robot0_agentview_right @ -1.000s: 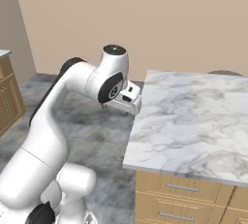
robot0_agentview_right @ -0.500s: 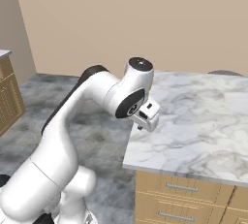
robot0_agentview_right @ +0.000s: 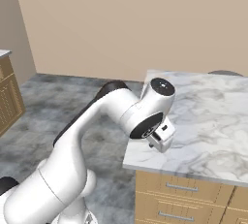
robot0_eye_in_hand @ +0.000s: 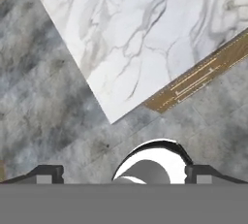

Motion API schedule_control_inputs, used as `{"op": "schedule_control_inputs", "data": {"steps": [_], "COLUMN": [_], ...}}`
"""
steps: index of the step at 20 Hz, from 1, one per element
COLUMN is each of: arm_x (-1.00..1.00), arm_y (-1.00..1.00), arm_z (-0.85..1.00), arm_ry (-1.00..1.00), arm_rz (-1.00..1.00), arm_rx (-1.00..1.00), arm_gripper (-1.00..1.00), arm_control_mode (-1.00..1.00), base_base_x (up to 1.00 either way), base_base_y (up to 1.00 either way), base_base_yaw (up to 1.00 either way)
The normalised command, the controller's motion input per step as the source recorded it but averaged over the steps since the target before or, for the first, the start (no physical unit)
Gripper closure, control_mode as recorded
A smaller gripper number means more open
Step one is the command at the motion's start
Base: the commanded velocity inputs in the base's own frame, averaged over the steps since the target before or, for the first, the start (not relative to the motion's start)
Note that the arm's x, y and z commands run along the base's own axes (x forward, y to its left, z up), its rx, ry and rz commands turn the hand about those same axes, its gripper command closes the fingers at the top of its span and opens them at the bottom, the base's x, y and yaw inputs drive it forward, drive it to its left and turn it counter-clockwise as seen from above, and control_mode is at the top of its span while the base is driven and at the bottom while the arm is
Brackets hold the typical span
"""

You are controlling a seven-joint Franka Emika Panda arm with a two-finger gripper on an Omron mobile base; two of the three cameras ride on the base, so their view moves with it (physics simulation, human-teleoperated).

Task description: Take the pizza cutter from the drawer on the right and place it on the dining counter for cutting.

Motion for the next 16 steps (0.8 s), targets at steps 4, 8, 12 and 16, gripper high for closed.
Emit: {"op": "schedule_control_inputs", "data": {"steps": [4, 8, 12, 16], "arm_x": [-0.19, -0.24, -0.25, -0.21], "arm_y": [-0.4, -0.47, -0.48, -0.43], "arm_z": [-0.29, -0.39, -0.43, -0.48], "arm_ry": [0.0, 0.0, 0.0, -0.01], "arm_rz": [-0.12, -0.09, -0.11, -0.12], "arm_rx": [0.09, 0.1, 0.12, 0.08], "arm_gripper": [-1.0, -1.0, -1.0, -1.0], "arm_control_mode": [-1.0, -1.0, -1.0, -1.0], "base_base_x": [0.0, 0.0, 0.0, 0.0], "base_base_y": [0.0, 0.0, 0.0, 0.0], "base_base_yaw": [0.0, 0.0, 0.0, 0.0]}}
